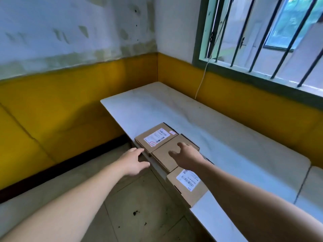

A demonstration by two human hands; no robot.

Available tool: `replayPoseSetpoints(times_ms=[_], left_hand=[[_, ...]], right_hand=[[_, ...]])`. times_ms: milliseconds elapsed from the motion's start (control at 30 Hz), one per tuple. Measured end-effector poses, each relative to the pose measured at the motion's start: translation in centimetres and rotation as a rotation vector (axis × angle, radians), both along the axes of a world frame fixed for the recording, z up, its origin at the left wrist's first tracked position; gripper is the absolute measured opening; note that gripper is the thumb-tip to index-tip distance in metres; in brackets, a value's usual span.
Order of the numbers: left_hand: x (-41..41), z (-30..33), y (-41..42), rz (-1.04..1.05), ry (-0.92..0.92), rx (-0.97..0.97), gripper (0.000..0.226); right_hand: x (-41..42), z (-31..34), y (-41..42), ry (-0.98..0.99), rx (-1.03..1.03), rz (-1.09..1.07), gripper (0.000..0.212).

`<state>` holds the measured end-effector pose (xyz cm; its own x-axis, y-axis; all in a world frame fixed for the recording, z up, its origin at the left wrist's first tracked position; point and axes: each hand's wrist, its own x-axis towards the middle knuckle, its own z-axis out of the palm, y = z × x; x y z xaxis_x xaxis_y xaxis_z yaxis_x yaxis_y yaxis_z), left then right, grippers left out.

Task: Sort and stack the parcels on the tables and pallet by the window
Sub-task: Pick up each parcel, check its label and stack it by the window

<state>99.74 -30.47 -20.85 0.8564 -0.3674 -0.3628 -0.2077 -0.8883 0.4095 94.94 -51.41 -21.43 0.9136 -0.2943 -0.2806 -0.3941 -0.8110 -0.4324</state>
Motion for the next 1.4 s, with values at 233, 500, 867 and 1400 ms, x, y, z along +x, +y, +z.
replayPoseSetpoints(times_ms=[233,500,867,1400], left_hand=[[11.0,-3.2,-0.5,-0.158,0.018,0.037,0.076],[22.9,-6.6,-1.0,-0.397,0.116,0.094,0.077],[29.5,-12.1,-5.1,-0.623,0.152,0.259,0.092],[34.2,-7.9,-7.5,-0.431,0.303,-0.31,0.078]], right_hand=[[7.5,-3.3,1.1,0.033,0.025,-0.135,0.066],[15.1,-7.0,4.3,0.145,0.081,-0.36,0.061],[22.3,-10.7,2.7,0.275,-0.119,-0.325,0.057],[27.3,-7.6,1.7,-0.243,0.416,-0.906,0.068]])
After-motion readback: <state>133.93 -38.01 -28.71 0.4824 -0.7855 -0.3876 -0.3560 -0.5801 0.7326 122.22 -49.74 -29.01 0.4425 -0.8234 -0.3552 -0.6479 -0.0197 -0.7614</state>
